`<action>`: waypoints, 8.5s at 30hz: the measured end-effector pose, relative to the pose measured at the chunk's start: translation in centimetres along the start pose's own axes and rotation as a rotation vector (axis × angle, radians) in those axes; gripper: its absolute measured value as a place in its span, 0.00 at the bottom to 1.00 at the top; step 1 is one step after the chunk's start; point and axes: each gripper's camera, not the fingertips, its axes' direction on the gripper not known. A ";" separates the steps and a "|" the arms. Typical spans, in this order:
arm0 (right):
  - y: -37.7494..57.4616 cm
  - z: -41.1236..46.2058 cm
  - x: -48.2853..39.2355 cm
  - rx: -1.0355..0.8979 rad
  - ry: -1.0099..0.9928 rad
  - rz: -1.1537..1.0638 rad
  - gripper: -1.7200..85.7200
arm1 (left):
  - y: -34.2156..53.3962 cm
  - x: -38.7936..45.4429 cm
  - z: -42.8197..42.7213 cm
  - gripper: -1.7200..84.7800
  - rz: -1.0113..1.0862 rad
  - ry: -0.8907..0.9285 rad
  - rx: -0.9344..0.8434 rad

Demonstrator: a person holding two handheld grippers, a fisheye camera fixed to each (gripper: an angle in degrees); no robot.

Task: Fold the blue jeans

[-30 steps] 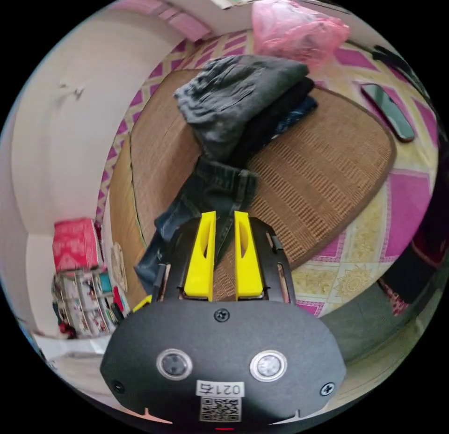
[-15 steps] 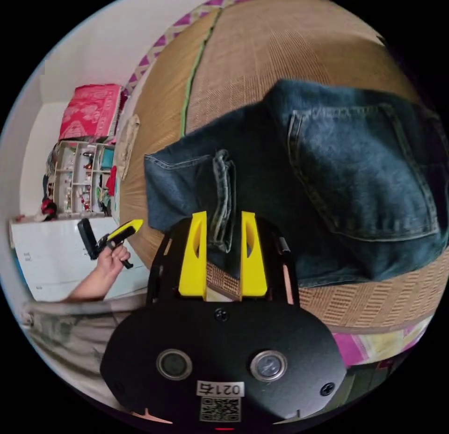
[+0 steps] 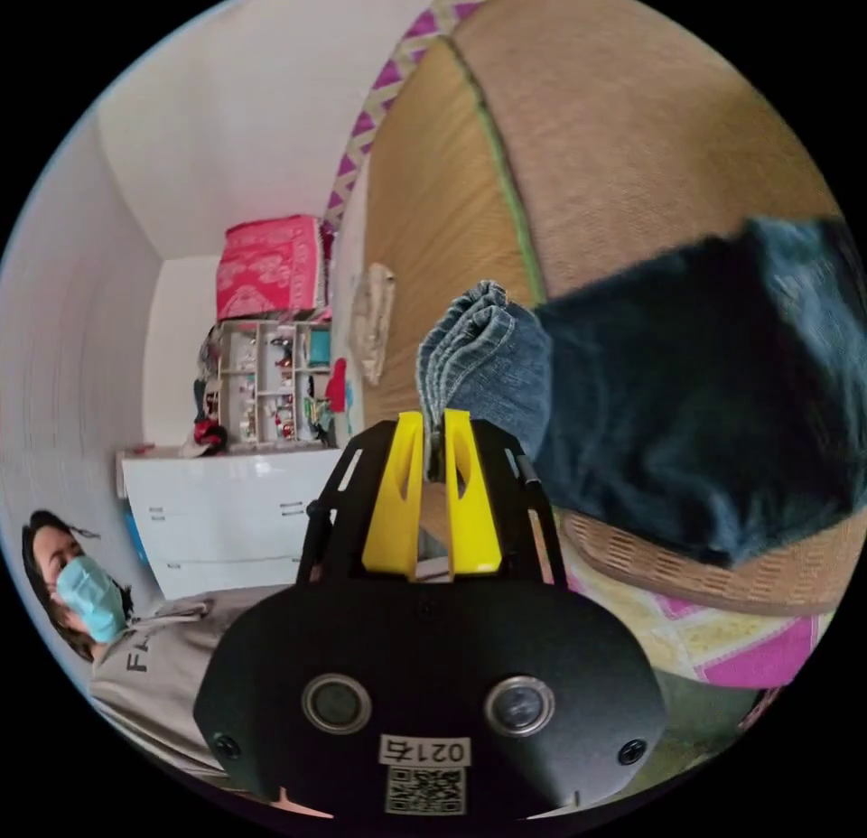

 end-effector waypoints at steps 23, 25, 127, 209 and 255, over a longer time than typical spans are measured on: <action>1.9 10.8 -14.4 -0.134 0.508 -0.351 0.06 | -8.9 3.2 -2.4 0.07 0.285 -0.083 0.024; 2.0 6.9 -14.3 -0.086 0.633 -0.395 0.06 | -11.1 5.3 -0.7 0.07 0.372 -0.127 -0.002; -32.8 -0.5 -10.1 -0.932 0.899 -0.733 0.03 | -50.1 18.0 26.5 0.01 0.657 -0.256 -0.638; 28.8 -18.7 29.4 0.404 0.402 0.499 0.12 | 14.7 -3.0 10.3 0.11 -0.733 -0.102 0.256; 13.4 -17.4 33.4 0.689 -0.128 0.453 0.02 | -14.9 -18.7 10.7 0.01 -0.598 0.162 -0.053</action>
